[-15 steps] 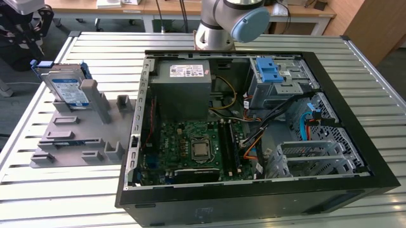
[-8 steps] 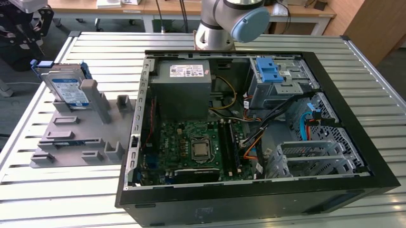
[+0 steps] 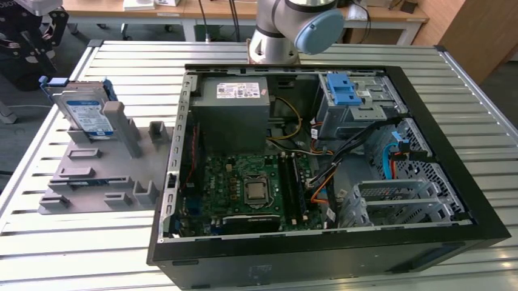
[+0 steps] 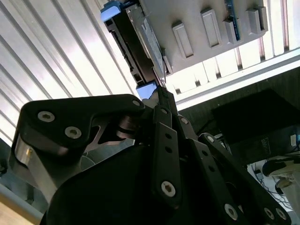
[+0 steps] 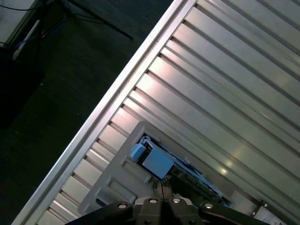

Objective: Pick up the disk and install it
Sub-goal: 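Pick up the disk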

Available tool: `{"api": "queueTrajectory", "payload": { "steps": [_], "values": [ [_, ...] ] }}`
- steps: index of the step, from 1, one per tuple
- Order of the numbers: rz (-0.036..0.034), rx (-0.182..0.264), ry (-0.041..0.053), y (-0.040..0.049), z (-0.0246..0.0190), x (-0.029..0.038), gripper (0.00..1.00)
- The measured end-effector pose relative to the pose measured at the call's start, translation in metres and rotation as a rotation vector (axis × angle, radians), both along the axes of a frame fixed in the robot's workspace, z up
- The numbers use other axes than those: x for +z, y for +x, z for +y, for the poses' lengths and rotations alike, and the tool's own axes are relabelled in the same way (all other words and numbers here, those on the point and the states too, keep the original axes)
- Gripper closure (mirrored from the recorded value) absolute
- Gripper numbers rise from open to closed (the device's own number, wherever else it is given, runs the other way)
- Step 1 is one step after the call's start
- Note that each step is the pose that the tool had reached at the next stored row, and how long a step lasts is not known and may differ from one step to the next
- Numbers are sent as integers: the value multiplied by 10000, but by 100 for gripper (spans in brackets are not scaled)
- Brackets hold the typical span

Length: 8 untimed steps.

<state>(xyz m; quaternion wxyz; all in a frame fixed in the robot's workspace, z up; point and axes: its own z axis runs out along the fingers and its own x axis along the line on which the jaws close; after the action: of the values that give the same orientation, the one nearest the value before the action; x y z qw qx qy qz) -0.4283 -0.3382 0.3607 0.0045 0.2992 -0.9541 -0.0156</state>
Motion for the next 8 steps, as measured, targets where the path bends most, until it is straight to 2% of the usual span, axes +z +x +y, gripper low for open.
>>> {"api": "queueTrajectory", "payload": {
  "steps": [8],
  "values": [
    [0,174,2,0,0,0,89]
  ]
}}
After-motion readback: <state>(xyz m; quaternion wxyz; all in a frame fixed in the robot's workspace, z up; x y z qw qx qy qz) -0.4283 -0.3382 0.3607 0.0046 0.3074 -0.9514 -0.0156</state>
